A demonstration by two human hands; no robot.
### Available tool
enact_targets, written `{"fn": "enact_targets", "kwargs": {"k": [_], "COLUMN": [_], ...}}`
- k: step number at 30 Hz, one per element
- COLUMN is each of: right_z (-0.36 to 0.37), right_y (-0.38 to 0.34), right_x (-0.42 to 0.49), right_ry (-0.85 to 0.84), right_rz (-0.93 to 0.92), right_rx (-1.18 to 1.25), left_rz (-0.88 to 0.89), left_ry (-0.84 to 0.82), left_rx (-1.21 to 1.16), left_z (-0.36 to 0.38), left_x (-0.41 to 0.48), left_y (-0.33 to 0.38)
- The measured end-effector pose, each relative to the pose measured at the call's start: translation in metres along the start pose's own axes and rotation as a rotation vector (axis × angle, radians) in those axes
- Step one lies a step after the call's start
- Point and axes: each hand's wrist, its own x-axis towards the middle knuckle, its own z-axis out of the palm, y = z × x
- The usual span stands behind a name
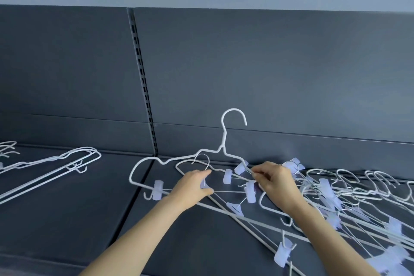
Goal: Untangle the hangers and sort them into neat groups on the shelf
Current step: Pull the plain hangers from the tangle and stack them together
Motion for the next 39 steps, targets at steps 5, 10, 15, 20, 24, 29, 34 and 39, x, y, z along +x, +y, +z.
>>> {"fn": "enact_targets", "kwargs": {"k": [5,10,15,20,24,29,34,39], "right_z": [0.001,0.004,0.002,0.004,0.006,0.015,0.032,0.07], "right_y": [0.01,0.01,0.002,-0.006,-0.001,0.003,-0.004,-0.033], "right_x": [-0.003,-0.004,-0.006,-0.013,-0.02,-0.026,-0.021,0.0], "right_ry": [-0.007,-0.055,-0.072,-0.221,-0.302,-0.297,-0.272,-0.269], "right_rz": [0.024,0.024,0.057,0.242,0.259,0.25,0.16,-0.011], "right_rx": [0.04,0.042,0.081,0.194,0.149,0.073,0.026,-0.017], "left_rz": [0.156,0.272,0.169,0.091,0.004,-0.043,-0.109,-0.218], "left_ry": [0.252,0.649,0.485,0.417,0.337,0.349,0.414,0.499], "left_rx": [0.111,0.278,0.072,-0.118,-0.174,-0.159,-0.106,-0.026], "left_z": [-0.009,-0.022,-0.036,-0.046,-0.052,-0.056,-0.082,-0.109], "left_x": [-0.014,-0.021,-0.026,-0.032,-0.036,-0.043,-0.062,-0.098], "left_y": [0.0,-0.014,-0.016,-0.026,-0.05,-0.067,-0.084,-0.116]}}
